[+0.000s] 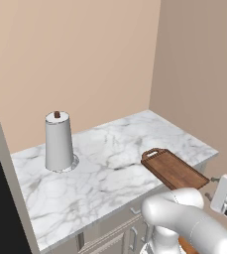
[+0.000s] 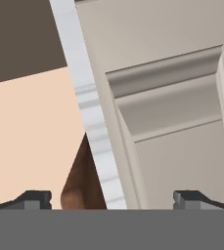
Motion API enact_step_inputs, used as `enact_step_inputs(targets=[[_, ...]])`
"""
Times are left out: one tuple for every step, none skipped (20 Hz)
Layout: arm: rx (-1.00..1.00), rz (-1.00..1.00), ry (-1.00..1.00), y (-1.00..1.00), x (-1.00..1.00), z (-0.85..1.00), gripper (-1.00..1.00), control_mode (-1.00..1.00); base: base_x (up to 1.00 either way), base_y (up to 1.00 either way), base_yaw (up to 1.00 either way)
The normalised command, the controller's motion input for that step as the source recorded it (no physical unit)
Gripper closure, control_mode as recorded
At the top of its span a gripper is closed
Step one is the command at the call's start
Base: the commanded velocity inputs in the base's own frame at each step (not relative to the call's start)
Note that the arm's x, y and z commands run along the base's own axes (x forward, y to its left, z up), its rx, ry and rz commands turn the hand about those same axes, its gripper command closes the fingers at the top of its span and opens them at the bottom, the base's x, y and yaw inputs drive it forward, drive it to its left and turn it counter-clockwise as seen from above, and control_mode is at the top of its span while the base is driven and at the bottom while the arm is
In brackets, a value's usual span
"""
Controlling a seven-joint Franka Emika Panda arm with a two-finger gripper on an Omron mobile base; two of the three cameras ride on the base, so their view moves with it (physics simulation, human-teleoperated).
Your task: Move the cutting board and knife to the sink. Then move spray from the cabinet to the counter.
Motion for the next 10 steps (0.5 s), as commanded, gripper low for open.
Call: enact_step_inputs(targets=[[0.0, 0.0, 0.0, 0.0, 0.04, 0.0, -1.0, -1.0, 0.0, 0.0, 0.0], [0.0, 0.0, 0.0, 0.0, 0.01, 0.0, -1.0, -1.0, 0.0, 0.0, 0.0], [0.0, 0.0, 0.0, 0.0, 0.03, 0.0, -1.0, -1.0, 0.0, 0.0, 0.0], [0.0, 0.0, 0.0, 0.0, 0.01, 0.0, -1.0, -1.0, 0.0, 0.0, 0.0], [0.0, 0.0, 0.0, 0.0, 0.01, 0.0, -1.0, -1.0, 0.0, 0.0, 0.0], [0.0, 0.0, 0.0, 0.0, 0.0, 0.0, -1.0, -1.0, 0.0, 0.0, 0.0], [0.0, 0.0, 0.0, 0.0, 0.01, 0.0, -1.0, -1.0, 0.0, 0.0, 0.0], [0.0, 0.0, 0.0, 0.0, 0.04, 0.0, -1.0, -1.0, 0.0, 0.0, 0.0], [0.0, 0.0, 0.0, 0.0, 0.08, 0.0, -1.0, -1.0, 0.0, 0.0, 0.0], [0.0, 0.0, 0.0, 0.0, 0.11, 0.0, -1.0, -1.0, 0.0, 0.0, 0.0]])
